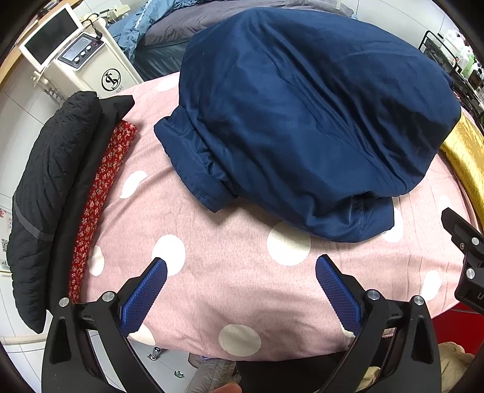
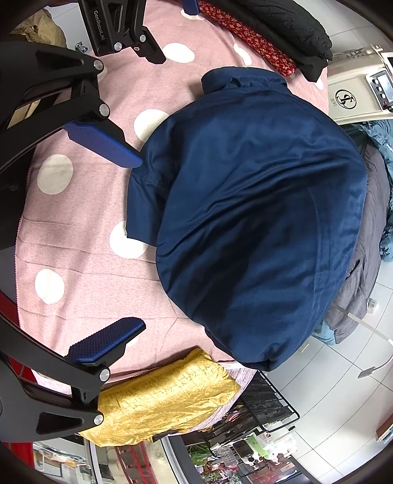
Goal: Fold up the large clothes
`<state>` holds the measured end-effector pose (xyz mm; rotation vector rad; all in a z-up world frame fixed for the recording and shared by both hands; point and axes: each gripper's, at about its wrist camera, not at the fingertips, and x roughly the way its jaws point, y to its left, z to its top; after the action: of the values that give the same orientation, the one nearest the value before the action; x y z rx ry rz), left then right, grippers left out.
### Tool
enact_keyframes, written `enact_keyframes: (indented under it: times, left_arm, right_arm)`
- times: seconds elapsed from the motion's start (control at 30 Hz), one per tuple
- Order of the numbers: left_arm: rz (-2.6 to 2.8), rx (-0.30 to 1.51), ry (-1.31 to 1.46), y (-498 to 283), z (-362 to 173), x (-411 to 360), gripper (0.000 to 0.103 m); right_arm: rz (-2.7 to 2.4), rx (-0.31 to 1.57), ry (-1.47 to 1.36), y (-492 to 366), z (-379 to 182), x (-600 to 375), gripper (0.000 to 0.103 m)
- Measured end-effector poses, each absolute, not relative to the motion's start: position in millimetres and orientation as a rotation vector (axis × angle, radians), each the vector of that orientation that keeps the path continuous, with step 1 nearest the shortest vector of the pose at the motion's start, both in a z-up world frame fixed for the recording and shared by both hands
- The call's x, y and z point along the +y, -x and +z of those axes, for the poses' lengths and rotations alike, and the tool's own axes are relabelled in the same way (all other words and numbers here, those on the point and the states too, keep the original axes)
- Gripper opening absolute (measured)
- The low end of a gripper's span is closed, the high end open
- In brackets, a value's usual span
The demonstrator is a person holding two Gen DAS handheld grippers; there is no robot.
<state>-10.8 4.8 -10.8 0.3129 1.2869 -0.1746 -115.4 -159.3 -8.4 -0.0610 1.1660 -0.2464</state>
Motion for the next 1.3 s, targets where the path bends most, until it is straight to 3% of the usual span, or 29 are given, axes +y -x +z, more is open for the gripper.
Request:
enact_keyframes:
  times: [1.3]
  left_arm:
    - [-0.188,1.320,-0.321,7,-20,-1,0.097]
  right_arm:
    - [-0.232,1.197,0.049,110,-20,-165,0.097]
